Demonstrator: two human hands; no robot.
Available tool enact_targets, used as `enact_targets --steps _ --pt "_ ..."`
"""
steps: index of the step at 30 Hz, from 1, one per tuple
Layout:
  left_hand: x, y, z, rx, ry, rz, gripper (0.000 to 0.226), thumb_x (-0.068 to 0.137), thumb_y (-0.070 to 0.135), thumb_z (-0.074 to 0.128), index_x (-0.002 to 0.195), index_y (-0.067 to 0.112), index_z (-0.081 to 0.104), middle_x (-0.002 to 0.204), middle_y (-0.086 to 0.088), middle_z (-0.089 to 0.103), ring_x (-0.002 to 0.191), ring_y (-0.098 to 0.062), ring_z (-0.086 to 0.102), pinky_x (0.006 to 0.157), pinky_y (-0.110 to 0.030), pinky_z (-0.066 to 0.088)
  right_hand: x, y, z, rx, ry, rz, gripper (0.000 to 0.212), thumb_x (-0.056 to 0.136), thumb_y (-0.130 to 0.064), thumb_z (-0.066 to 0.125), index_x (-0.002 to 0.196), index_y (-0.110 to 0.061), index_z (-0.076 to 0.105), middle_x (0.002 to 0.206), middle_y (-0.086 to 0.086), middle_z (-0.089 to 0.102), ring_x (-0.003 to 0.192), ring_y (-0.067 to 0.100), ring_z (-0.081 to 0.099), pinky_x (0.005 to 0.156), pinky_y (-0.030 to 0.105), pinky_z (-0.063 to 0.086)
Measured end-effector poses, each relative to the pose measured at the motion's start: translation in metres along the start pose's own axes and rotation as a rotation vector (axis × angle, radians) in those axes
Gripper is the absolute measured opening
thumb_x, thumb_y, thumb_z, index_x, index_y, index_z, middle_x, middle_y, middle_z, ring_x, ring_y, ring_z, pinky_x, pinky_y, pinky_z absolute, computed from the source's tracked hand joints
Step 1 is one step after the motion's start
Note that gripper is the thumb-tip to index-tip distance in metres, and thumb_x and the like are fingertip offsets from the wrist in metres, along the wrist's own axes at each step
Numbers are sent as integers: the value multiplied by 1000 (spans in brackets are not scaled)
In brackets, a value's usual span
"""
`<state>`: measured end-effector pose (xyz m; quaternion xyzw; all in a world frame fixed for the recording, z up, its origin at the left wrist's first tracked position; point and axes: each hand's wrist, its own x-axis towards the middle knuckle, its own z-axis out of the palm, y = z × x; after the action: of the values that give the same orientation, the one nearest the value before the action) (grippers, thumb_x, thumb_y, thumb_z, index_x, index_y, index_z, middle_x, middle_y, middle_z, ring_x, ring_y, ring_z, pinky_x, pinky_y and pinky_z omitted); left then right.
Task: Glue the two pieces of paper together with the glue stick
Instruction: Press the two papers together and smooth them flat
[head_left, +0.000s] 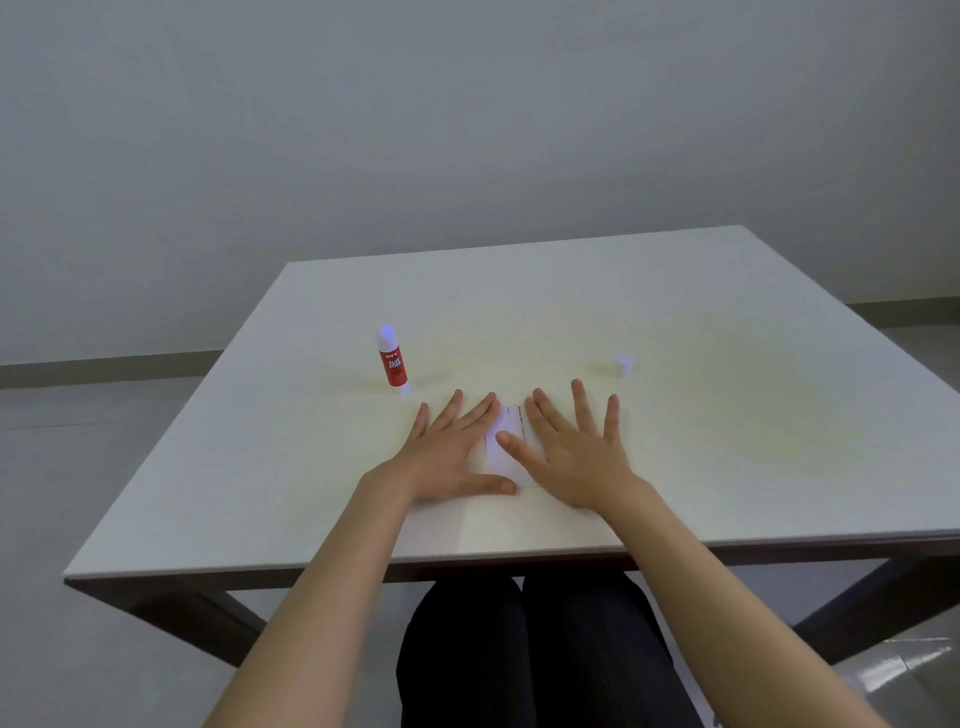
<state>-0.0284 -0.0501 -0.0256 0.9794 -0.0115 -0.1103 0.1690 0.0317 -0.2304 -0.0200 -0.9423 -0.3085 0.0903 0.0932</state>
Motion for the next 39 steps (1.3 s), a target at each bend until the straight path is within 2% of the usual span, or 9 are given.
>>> enact_targets --steps 3,8,13,19,23,26,31,36,39 --pt "-1 0 -1 27 6 10 102 76 74 46 150 31 -10 157 21 -16 143 -11 -24 115 -44 -17 -8 -13 7 -32 44 -35 97 76 -80 0 152 -20 -4 161 -8 -8 142 23 -29 108 54 -26" --pt "4 -1 -1 81 25 2 95 85 59 50 150 29 -12 157 21 -16 144 -12 -23 116 -45 -16 -14 -20 13 -23 6 -252 96 69 -82 -9 150 -32 -9 158 -19 -13 139 19 -35 106 54 -29" --pt "0 1 -2 -1 -10 2 109 70 80 45 149 32 -12 157 21 -18 141 -8 -27 114 -44 -19 5 -1 -3 -89 -45 -78 83 82 -75 3 150 -29 -7 159 -17 -10 142 24 -29 110 57 -23" --pt "1 0 -3 106 -2 1 96 85 59 50 149 27 -14 156 19 -19 143 -13 -25 115 -46 -16 -8 -15 12 -84 -9 -251 105 62 -86 -13 149 -29 -12 159 -15 -13 141 21 -31 109 55 -26" --pt "0 1 -3 62 -11 2 104 76 74 44 150 28 -13 157 18 -18 144 -13 -23 116 -46 -15 -9 -3 3 -87 -20 -163 88 75 -78 -4 150 -32 -9 159 -20 -10 142 21 -31 110 55 -25" --pt "-1 1 -3 56 -14 0 107 74 77 43 150 27 -13 157 18 -18 143 -12 -24 116 -46 -15 -22 -2 5 -59 -7 -117 86 81 -76 3 151 -27 -7 159 -16 -12 143 20 -29 110 53 -25" --pt "0 0 -2 20 -3 -12 112 68 83 43 150 29 -12 157 21 -18 142 -9 -26 115 -45 -18 -60 3 17 -7 7 -258 94 70 -83 -8 150 -35 -5 158 -23 -13 137 13 -38 106 49 -31" --pt "0 0 -2 20 -3 -13 110 70 81 44 150 28 -12 157 20 -18 142 -10 -26 115 -45 -18 -59 13 5 -99 57 -63 103 62 -83 -18 150 -31 -6 158 -20 -11 143 23 -28 105 56 -28" --pt "-1 0 0 16 2 -12 111 69 82 44 150 29 -11 157 22 -17 142 -9 -26 115 -44 -18 -65 -2 13 -87 91 -108 107 62 -84 -19 151 -27 -3 160 -16 -9 142 21 -31 100 52 -37"
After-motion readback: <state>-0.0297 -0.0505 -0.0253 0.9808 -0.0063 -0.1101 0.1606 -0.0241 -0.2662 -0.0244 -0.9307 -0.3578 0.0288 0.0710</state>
